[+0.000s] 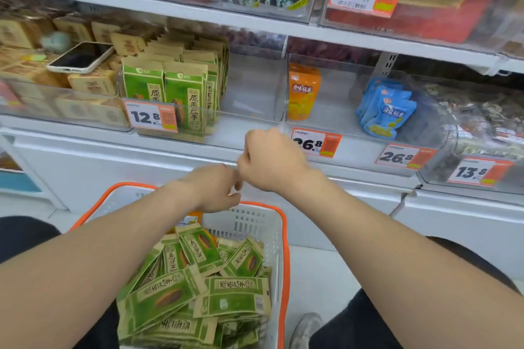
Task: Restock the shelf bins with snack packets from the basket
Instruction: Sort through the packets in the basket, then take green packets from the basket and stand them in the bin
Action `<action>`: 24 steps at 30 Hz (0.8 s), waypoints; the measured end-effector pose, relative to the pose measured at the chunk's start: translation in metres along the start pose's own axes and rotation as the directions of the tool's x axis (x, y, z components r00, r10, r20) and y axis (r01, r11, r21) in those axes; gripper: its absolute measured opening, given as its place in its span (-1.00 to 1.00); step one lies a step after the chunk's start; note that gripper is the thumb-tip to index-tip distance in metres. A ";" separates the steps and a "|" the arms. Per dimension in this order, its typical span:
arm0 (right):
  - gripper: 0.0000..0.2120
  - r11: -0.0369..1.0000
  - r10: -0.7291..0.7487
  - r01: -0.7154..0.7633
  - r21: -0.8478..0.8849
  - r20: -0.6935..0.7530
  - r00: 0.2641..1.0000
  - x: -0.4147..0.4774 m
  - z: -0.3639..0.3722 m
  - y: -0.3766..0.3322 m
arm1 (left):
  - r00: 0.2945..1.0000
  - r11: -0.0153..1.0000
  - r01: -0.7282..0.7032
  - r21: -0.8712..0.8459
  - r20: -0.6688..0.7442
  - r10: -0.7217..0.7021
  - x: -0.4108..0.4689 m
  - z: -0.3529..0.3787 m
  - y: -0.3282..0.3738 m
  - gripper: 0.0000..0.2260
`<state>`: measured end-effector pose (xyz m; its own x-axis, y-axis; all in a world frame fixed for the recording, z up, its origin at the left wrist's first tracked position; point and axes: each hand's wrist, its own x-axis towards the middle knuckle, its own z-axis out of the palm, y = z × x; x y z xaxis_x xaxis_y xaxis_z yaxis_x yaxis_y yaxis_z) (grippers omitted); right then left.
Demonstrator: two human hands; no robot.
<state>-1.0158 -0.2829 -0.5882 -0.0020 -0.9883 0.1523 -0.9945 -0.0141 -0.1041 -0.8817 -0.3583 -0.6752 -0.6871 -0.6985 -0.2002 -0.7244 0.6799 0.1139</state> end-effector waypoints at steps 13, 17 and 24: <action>-0.49 0.844 -0.159 0.517 -0.144 0.853 0.497 -0.062 0.161 -0.011 | 0.862 0.971 -0.062 0.231 0.502 -0.065 -0.044 0.058 -0.015 -0.63; -0.21 0.829 -0.213 0.551 -0.100 0.854 0.475 -0.074 0.183 -0.019 | 0.852 0.969 -0.073 0.234 0.520 -0.061 -0.046 0.063 -0.016 -0.63; -0.23 0.826 -0.246 0.554 -0.102 0.819 0.518 -0.076 0.191 -0.025 | 0.837 0.999 -0.022 0.029 0.547 0.003 -0.042 0.056 -0.015 -0.60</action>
<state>-0.9711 -0.2366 -0.7847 0.3299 -0.6323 -0.7010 -0.8334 -0.5438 0.0983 -0.8390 -0.3267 -0.7226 -0.5462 -0.4609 -0.6994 -0.7074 0.7010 0.0905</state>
